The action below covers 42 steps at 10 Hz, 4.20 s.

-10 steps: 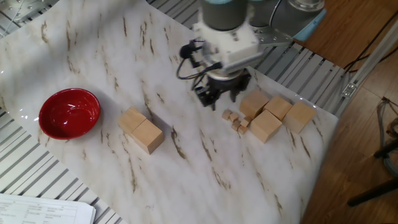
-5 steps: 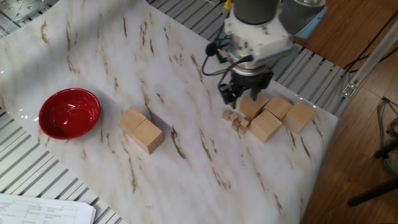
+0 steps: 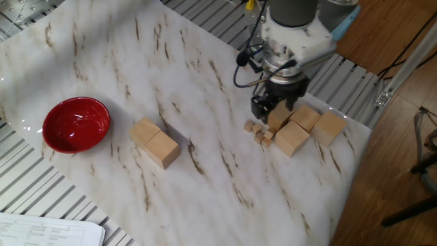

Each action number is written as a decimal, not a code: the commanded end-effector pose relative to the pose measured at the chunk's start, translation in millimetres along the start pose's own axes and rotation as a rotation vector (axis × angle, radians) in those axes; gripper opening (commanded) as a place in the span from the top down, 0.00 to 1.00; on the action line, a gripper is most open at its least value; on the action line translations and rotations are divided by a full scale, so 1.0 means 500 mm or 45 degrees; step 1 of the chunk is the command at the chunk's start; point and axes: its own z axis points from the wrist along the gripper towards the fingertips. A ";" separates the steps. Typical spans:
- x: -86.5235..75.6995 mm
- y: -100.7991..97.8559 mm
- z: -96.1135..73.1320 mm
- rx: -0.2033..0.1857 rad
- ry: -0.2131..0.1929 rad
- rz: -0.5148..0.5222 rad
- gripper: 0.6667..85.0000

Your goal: Stack the blocks into a pyramid shape

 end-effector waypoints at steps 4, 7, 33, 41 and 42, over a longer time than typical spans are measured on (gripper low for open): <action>-0.032 0.031 0.032 -0.086 -0.095 -0.231 0.06; -0.015 0.022 0.064 -0.105 -0.116 -0.240 0.04; 0.079 0.054 0.009 -0.189 0.079 -0.244 0.02; 0.071 0.045 0.044 -0.141 0.087 -0.275 0.00; 0.071 0.046 0.053 -0.130 0.082 -0.281 0.00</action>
